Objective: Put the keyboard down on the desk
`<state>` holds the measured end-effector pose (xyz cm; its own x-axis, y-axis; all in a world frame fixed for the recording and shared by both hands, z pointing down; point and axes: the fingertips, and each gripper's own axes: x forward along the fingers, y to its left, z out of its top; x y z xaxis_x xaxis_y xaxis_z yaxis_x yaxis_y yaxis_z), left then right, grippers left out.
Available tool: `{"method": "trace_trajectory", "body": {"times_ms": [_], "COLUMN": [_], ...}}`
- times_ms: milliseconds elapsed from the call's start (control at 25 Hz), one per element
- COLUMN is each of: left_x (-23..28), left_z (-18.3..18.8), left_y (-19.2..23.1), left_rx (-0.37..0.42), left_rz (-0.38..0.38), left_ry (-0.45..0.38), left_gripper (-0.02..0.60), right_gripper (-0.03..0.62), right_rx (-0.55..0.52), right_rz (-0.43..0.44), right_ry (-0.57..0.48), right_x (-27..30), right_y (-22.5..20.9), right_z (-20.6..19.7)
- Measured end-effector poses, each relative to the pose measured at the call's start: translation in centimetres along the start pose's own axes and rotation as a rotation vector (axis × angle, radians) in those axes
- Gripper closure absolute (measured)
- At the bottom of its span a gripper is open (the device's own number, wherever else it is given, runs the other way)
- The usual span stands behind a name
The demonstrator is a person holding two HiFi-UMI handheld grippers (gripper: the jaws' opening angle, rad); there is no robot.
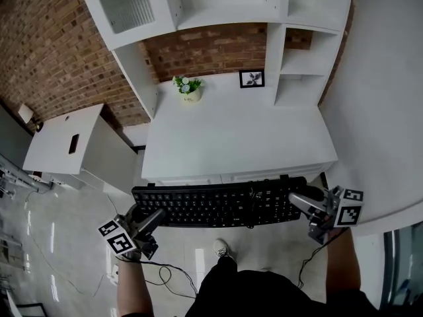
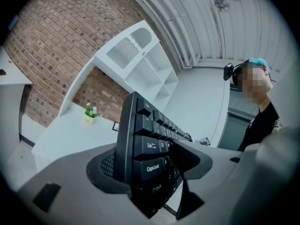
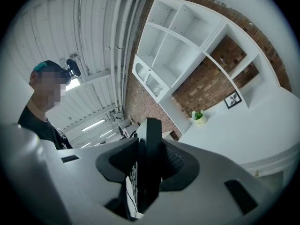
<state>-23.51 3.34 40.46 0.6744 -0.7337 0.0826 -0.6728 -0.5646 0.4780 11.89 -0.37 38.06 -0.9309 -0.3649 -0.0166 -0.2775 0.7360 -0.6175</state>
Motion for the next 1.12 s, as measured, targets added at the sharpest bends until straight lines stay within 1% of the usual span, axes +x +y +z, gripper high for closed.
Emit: {"method": "trace_trajectory", "body": {"times_ms": [360,560,920,1120], "left_x": [-1.1,-1.5,-1.1,-0.4], "left_z": [3.4,5.5,7.4,7.9], "left_y": [6.8,11.3,12.8,13.5], "left_rx": [0.006,0.007,0.022,0.024], "left_rz": [-0.011,-0.013,-0.035,-0.047], "left_ry": [-0.014,-0.019,-0.021,-0.017], "left_gripper": [0.275,0.273,0.273,0.273], "right_gripper": [0.451,0.451,0.451,0.451], "right_rx": [-0.017,-0.025,-0.042,-0.047], "right_rz": [-0.007,-0.008,-0.020,-0.030], "right_ry": [0.005,-0.001,-0.023,-0.031], "right_x": [7.4,12.1,13.8,14.1], "right_y": [-1.2,-2.3,-2.2,-2.7], "right_z": [0.9,1.6,2.8,3.1]}}
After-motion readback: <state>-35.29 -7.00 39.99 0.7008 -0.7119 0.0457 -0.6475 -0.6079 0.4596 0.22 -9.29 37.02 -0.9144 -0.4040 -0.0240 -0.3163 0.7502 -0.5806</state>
